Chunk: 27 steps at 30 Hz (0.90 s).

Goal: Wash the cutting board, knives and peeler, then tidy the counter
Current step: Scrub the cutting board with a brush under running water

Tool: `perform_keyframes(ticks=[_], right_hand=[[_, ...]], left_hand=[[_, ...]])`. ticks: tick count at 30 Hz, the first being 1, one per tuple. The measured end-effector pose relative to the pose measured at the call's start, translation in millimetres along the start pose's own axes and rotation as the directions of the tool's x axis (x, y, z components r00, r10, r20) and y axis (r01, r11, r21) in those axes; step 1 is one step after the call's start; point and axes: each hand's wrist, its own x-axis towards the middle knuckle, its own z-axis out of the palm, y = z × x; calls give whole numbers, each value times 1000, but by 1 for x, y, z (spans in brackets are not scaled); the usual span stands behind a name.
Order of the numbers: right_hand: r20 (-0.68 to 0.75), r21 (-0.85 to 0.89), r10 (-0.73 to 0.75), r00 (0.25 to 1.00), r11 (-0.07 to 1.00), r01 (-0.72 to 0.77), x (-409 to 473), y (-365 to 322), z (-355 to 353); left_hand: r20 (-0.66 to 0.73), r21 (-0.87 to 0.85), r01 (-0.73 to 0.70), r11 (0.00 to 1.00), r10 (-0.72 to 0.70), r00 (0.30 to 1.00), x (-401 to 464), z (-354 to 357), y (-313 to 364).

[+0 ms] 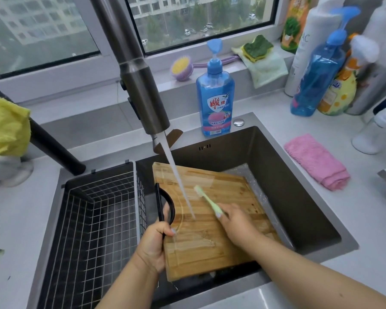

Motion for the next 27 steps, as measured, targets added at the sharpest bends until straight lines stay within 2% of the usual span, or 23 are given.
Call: perform_keyframes(ticks=[3,4,8,9,13,17,23,27], right_hand=[[120,54,-184,976,983,178,-11,-24,17],[121,46,-217,969,976,212,-8,-29,19],[-26,-10,-113,993,994,113,14,-33,16],[-28,-22,-118,993,993,117,12,-34,17],[54,-13,-283,958,959,284,-3,-52,35],[31,-33,-189,981,981,190,31,-66,34],[91,-34,-198,976,979,202,10,-63,46],[40,-194,-222,974,955,225,34,-80,48]], left_hand=[[-5,11,14,1000,-14,1000,0,-1,0],[-7,21,16,1000,-16,1000,0,-1,1],[-50,139,37,990,-30,998,-3,1,8],[-62,166,47,985,-37,997,-4,2,11],[-126,216,89,972,-62,990,-7,-4,18],[-143,249,89,965,-54,988,-9,-10,20],[-110,303,48,952,-15,994,-11,-20,22],[-76,294,54,954,-33,997,-13,-29,21]])
